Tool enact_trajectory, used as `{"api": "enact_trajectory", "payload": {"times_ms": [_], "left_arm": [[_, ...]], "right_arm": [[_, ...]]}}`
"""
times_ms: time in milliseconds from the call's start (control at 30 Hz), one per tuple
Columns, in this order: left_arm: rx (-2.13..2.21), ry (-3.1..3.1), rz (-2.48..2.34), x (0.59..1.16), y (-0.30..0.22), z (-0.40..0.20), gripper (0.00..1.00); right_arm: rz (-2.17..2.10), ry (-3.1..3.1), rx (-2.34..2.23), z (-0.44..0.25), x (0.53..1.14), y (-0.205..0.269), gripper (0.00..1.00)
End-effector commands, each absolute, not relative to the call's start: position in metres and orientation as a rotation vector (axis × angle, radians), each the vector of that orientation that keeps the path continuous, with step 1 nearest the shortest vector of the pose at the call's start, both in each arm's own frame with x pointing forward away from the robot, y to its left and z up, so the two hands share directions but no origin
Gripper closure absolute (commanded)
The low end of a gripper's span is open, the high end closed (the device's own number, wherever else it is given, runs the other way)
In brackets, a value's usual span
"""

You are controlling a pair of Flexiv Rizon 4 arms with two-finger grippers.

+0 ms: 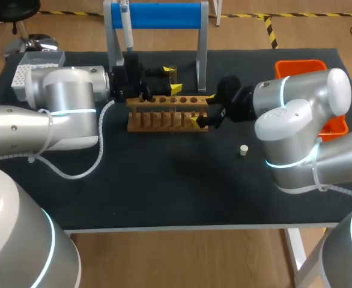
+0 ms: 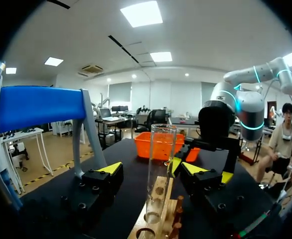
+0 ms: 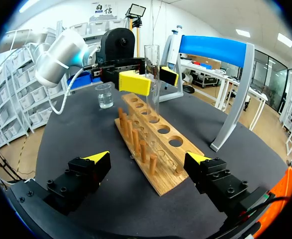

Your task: Invert the test tube, pick up the pipette, mount the tip to pipette, aspirate from beaker and dispense into the tube, eject the tip, return the pipette, and cap with the stopper.

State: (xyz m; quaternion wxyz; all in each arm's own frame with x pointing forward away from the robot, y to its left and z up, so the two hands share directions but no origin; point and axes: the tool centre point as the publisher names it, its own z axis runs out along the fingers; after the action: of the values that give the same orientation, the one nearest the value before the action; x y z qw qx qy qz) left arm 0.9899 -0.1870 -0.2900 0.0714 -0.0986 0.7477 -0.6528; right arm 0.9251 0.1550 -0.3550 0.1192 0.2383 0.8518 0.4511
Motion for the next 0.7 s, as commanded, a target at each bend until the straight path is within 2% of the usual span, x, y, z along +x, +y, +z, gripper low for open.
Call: {"api": "enact_trajectory", "payload": {"times_ms": [33, 367, 700], "left_arm": [[-0.296, 2.301, -1.906, 0.986, -0.183, -0.277, 0.0], [-0.243, 2.425, -1.74, 0.97, -0.145, -0.249, 0.0], [-0.354, 2.513, -1.592, 0.929, -0.047, -0.222, 0.0]], "right_arm": [[1.318, 2.491, 0.697, -0.355, 0.925, 0.155, 0.0], [1.318, 2.491, 0.697, -0.355, 0.925, 0.155, 0.0], [1.318, 2.491, 0.697, -0.355, 0.925, 0.155, 0.0]]}}
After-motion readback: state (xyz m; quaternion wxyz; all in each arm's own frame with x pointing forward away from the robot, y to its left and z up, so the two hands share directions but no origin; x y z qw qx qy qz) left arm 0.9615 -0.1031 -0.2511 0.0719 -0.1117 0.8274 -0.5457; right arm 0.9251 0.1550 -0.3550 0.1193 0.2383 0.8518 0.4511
